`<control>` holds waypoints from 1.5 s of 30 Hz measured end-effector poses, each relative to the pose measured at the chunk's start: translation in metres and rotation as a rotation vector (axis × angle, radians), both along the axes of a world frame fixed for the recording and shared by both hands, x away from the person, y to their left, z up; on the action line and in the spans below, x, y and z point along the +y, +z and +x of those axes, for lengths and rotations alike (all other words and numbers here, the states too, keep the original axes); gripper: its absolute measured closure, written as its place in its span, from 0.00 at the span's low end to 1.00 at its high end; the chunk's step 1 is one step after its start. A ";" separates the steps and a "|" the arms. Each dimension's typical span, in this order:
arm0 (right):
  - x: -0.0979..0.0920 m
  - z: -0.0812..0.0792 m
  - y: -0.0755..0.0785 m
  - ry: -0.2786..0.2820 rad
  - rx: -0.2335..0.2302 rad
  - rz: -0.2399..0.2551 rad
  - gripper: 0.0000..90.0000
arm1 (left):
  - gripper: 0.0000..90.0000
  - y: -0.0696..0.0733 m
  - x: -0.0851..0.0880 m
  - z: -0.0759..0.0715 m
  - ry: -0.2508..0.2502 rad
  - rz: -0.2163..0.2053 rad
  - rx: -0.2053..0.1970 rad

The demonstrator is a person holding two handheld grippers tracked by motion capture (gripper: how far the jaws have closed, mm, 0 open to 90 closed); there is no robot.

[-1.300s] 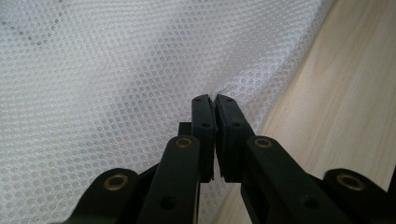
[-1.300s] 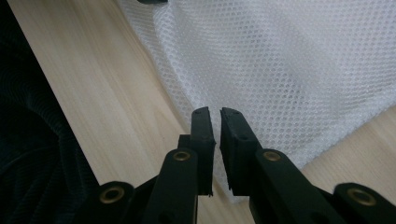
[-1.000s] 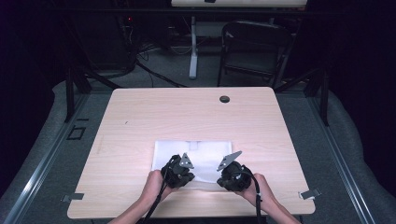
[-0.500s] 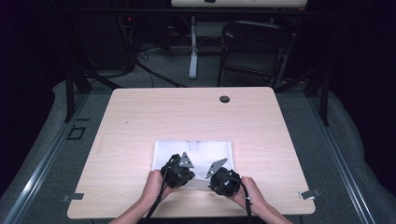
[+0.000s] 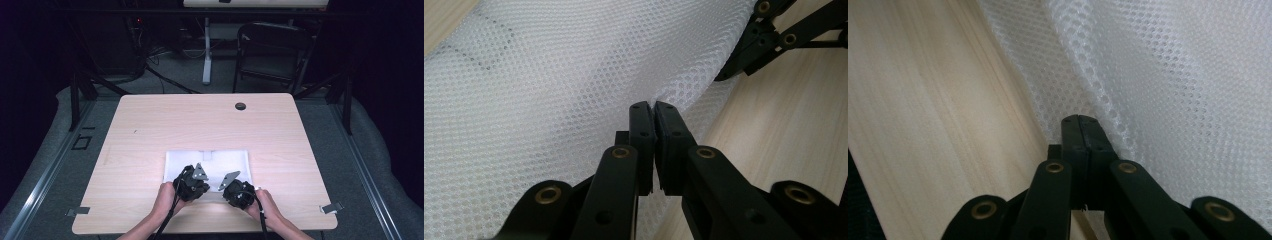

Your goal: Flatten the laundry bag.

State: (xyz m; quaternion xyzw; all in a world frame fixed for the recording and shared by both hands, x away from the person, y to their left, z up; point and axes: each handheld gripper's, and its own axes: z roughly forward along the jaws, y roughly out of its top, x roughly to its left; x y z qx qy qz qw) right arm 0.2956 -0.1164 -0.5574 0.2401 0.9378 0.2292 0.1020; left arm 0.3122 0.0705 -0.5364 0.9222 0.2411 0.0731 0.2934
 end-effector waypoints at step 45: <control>-0.002 -0.008 0.001 0.058 0.034 -0.038 1.00 | 0.97 0.029 0.011 0.008 0.078 -0.064 0.001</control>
